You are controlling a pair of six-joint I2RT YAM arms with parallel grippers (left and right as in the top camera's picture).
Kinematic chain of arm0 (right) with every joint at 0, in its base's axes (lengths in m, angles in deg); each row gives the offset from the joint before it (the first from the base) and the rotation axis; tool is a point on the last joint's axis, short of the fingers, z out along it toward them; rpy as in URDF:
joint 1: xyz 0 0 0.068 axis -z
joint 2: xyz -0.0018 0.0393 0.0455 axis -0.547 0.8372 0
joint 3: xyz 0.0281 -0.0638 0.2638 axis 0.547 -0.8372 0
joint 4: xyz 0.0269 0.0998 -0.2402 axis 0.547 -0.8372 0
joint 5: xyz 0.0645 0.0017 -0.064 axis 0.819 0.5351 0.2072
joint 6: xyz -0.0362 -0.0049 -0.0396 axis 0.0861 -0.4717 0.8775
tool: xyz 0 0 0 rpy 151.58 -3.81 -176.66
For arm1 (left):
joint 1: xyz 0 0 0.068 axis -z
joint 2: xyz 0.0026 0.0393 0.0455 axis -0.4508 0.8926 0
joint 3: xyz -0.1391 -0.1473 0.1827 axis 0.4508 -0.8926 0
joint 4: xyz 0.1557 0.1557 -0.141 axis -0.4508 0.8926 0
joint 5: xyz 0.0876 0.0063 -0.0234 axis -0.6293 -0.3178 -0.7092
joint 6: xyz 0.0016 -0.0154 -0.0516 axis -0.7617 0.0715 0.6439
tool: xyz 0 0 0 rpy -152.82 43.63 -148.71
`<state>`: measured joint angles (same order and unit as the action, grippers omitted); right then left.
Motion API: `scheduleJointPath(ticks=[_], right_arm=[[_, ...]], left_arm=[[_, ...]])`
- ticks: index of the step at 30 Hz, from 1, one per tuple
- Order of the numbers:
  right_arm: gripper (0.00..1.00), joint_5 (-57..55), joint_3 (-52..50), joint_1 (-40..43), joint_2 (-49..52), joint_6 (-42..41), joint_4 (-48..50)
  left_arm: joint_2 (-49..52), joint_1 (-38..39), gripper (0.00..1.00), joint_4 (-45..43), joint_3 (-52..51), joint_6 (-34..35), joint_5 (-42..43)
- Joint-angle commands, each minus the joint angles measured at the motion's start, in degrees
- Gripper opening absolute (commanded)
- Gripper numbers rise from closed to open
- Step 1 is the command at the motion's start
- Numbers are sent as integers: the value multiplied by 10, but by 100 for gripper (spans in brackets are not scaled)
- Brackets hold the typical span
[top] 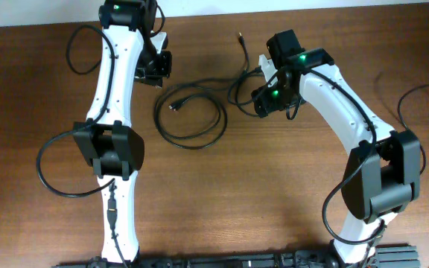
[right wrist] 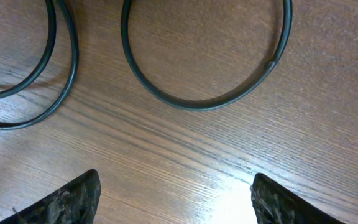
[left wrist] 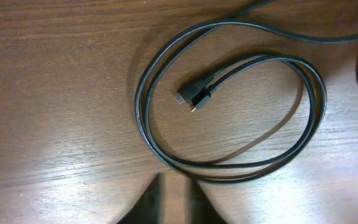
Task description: Untangle cables
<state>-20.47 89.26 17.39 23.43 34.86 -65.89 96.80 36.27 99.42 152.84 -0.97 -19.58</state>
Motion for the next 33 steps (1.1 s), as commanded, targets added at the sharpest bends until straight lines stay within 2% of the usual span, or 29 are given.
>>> scheduleJointPath(ticks=[1, 4, 6, 7, 15, 30, 32, 33], right_arm=[[77, -7, -3, 2, 5, -2, -2], [77, -6, -3, 2, 5, -2, -2], [77, -4, -3, 2, 5, -2, -4], [77, -4, -3, 2, 5, -2, -6], [77, -4, -3, 2, 5, -2, -10], [77, -5, -3, 2, 5, -2, -10], [77, -5, -3, 2, 5, -2, -10], [77, -5, -3, 2, 5, -2, -10]], left_arm=[[-11, 0, 22, 2, -1, -9, -30], [-10, 0, 24, -9, -18, -9, -34], [-10, 0, 38, -29, -35, -10, -34], [-10, 0, 41, -37, -44, -10, -34], [-10, -2, 43, -130, -136, -10, -88], [-10, -7, 40, -283, -310, -10, -88], [-10, -8, 36, -290, -319, -10, -89], [-10, -8, 25, -290, -319, -10, -89]])
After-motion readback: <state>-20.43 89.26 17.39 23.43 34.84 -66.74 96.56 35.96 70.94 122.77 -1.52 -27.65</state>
